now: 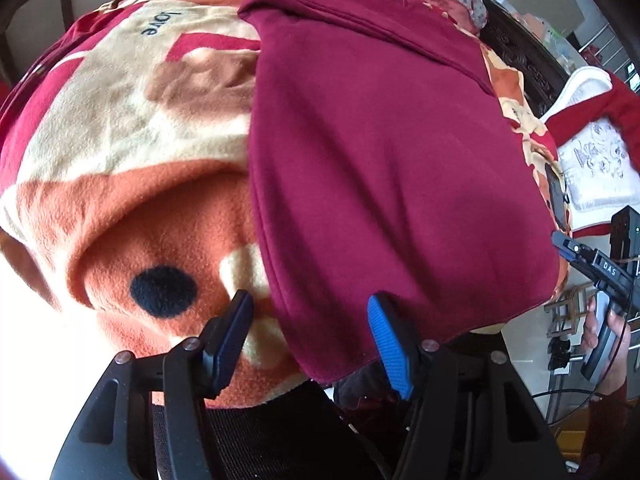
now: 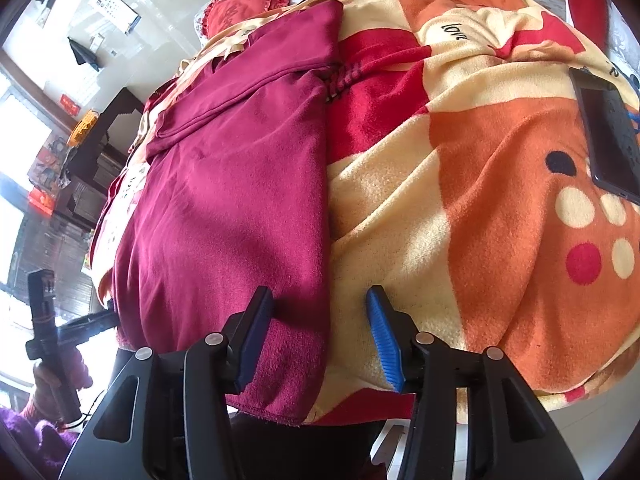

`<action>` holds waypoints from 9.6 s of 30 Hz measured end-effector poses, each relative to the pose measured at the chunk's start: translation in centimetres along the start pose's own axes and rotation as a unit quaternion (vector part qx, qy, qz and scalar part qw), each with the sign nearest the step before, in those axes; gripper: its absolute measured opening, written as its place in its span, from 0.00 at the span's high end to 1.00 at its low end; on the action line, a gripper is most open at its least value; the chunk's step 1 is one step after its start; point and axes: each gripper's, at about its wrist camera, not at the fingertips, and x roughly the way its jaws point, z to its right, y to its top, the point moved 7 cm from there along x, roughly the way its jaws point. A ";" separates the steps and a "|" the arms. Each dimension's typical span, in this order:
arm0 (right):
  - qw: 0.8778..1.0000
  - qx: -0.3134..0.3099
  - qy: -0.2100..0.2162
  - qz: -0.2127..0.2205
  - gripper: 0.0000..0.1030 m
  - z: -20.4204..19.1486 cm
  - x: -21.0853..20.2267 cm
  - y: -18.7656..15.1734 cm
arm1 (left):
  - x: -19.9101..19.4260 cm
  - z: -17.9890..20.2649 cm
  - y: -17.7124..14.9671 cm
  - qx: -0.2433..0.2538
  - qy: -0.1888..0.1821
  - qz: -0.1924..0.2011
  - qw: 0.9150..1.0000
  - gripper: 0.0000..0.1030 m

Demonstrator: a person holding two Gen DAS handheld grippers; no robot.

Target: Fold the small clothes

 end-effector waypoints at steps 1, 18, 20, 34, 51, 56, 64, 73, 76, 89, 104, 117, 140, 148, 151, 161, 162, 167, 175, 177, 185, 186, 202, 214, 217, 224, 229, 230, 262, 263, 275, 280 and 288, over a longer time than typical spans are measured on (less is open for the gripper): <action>1.000 0.000 0.000 0.000 0.71 0.0 0.0 0.0 | 0.0 0.1 0.1 0.002 0.002 0.000 1.000 0.40; 0.999 0.002 0.024 -0.026 0.72 -0.5 -0.5 -1.2 | 0.5 0.9 0.0 0.002 -0.027 -0.015 1.000 0.57; 0.999 -0.015 0.024 -0.026 0.90 -1.0 -0.9 -1.3 | 0.4 0.7 -0.2 0.004 -0.026 -0.020 0.999 0.77; 0.996 -0.022 0.072 -0.057 0.81 -2.5 -0.1 -2.7 | 1.1 0.2 -0.2 0.000 -0.005 -0.021 1.000 0.77; 0.995 -0.072 0.069 0.021 1.00 -5.5 -2.9 1.3 | -2.0 0.1 0.4 0.015 -0.001 0.002 1.000 0.92; 0.992 -0.071 0.081 0.062 1.00 -6.3 -3.9 4.0 | -5.6 -0.5 3.7 -0.004 -0.036 0.054 0.998 0.92; 0.983 -0.041 0.098 0.151 1.00 -7.0 -4.8 11.2 | -8.9 -0.7 12.2 -0.011 -0.030 0.147 0.989 0.92; 0.982 -0.029 0.067 0.177 1.00 -7.6 -1.5 19.6 | -8.1 -0.7 22.2 -0.015 0.009 0.191 0.981 0.92; 0.982 -0.028 0.052 0.182 1.00 -7.1 -0.2 22.2 | -6.8 -0.8 25.4 -0.010 0.027 0.194 0.981 0.92; 0.987 -0.012 0.018 0.160 1.00 -5.7 6.9 31.8 | 0.3 -2.8 36.0 -0.047 0.062 0.184 0.980 0.91; 0.985 -0.074 0.010 0.154 0.84 -6.9 7.6 31.2 | 0.9 -4.0 36.6 -0.047 0.064 0.191 0.978 0.41; 0.985 -0.054 -0.065 0.152 0.93 -6.2 16.0 37.3 | 8.5 -4.9 38.9 -0.042 0.149 0.137 0.978 0.33; 0.993 -0.061 -0.051 0.084 0.76 -3.2 6.9 23.4 | 1.3 -3.7 28.7 0.002 0.093 0.132 0.987 0.27; 0.997 -0.043 -0.031 0.051 0.73 -1.9 8.0 19.6 | 4.9 -3.6 23.7 -0.011 0.078 0.071 0.994 0.34; 0.997 -0.059 -0.011 0.038 0.96 -2.9 9.0 19.1 | 5.9 -3.1 23.4 -0.005 0.078 0.063 0.995 0.48; 0.997 -0.059 -0.046 0.026 1.00 -0.8 8.5 17.5 | 6.0 -2.5 22.9 -0.002 0.088 0.073 0.993 0.49; 0.997 -0.055 -0.044 0.032 1.00 -0.8 8.4 17.5 | 5.9 -2.6 22.8 -0.003 0.087 0.075 0.993 0.49; 0.992 -0.031 -0.062 0.102 0.97 -1.9 5.0 19.2 | 5.7 -2.6 22.7 0.002 0.086 0.077 0.993 0.49; 0.987 -0.094 -0.057 0.118 0.94 -7.7 7.3 24.3 | 5.6 -3.3 22.7 -0.010 0.072 0.080 0.994 0.48; 0.985 -0.102 -0.065 0.119 0.94 -8.4 8.7 26.1 | 5.7 -3.6 22.6 -0.016 0.066 0.079 0.995 0.48; 0.981 -0.099 -0.116 0.120 0.94 -7.0 14.2 33.6 | 5.7 -4.4 22.5 -0.029 0.047 0.080 0.995 0.46; 0.981 -0.098 -0.123 0.115 0.94 -6.6 14.7 34.0 | 5.7 -4.4 22.5 -0.029 0.046 0.081 0.995 0.45; 0.984 -0.168 -0.015 0.053 0.94 -17.3 17.1 29.7 | 5.5 -4.7 22.1 -0.044 0.030 0.088 0.995 0.44; 0.982 -0.189 -0.024 0.005 0.94 -24.2 26.9 31.0 | 5.3 -5.7 21.5 -0.054 -0.006 0.107 0.993 0.39; 0.984 -0.175 -0.014 0.019 0.92 -25.1 25.3 31.1 | 5.2 -5.8 21.3 -0.051 -0.015 0.118 0.992 0.36; 0.979 -0.195 0.053 -0.012 0.84 -31.1 25.6 30.1 | 5.0 -5.4 20.5 -0.050 -0.021 0.126 0.991 0.34; 0.973 -0.227 0.020 -0.043 0.95 -33.1 28.8 29.3 | 4.8 -5.6 20.1 -0.062 -0.036 0.125 0.990 0.34; 0.971 -0.238 0.007 -0.027 1.00 -33.4 28.7 29.4 | 4.8 -5.5 20.0 -0.062 -0.037 0.126 0.989 0.34; 0.943 -0.326 -0.034 -0.059 0.99 -34.6 28.8 26.2 | 2.6 -7.3 20.0 -0.060 -0.050 0.160 0.984 0.32; 0.950 -0.306 -0.011 -0.057 1.00 -34.1 27.8 26.6 | 2.4 -7.3 20.3 -0.058 -0.049 0.165 0.983 0.32; 0.970 -0.224 0.081 -0.048 1.00 -31.5 22.7 27.6 | 3.9 -4.6 23.3 -0.053 -0.070 0.154 0.984 0.73; 0.974 -0.197 0.106 -0.047 0.62 -30.8 22.1 28.7 | 2.3 -3.1 23.0 -0.032 -0.070 0.181 0.980 0.80; 0.971 -0.211 0.071 -0.082 0.45 -32.8 24.4 28.7 | 1.9 -1.9 23.7 -0.030 -0.070 0.182 0.980 0.80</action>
